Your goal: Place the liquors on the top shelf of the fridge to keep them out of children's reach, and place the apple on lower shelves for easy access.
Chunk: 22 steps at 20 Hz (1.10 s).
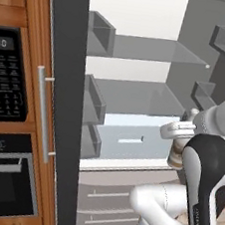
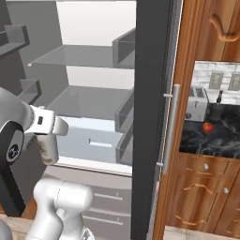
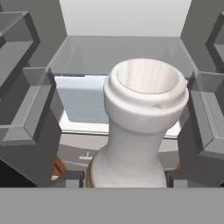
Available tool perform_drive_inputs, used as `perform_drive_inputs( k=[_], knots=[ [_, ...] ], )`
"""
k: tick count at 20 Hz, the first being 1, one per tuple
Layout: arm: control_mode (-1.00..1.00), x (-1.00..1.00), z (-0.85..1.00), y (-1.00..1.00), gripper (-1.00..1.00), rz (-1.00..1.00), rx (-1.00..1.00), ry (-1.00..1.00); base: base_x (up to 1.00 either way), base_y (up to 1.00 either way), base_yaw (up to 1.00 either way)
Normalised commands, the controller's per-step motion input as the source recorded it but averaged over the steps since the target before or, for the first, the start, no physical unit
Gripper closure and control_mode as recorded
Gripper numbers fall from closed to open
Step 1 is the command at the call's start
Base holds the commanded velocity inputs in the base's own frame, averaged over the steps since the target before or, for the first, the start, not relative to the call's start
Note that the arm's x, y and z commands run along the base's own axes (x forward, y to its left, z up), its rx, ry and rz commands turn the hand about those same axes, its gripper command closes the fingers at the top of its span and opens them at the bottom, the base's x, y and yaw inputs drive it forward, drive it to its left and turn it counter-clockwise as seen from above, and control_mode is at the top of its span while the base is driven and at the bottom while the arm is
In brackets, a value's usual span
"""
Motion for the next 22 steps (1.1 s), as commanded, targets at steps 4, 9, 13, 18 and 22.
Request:
perform_drive_inputs(
  k=[4,9,13,18,22],
  knots=[
    [1.0,0.0,0.0,0.0,1.0,0.0,0.0,0.0,0.51,0.0,-0.02],
    [1.0,0.0,0.0,0.0,1.0,0.0,0.0,0.0,0.45,0.0,-0.03],
    [-1.0,0.09,0.07,0.0,1.0,0.0,0.0,-0.11,0.17,0.0,-0.01],
    [-1.0,0.0,0.65,0.0,1.0,0.0,0.0,-0.15,0.0,0.0,0.0],
    [-1.0,0.0,0.79,-0.02,1.0,0.0,0.0,-0.2,0.0,0.0,0.0]
  ],
)
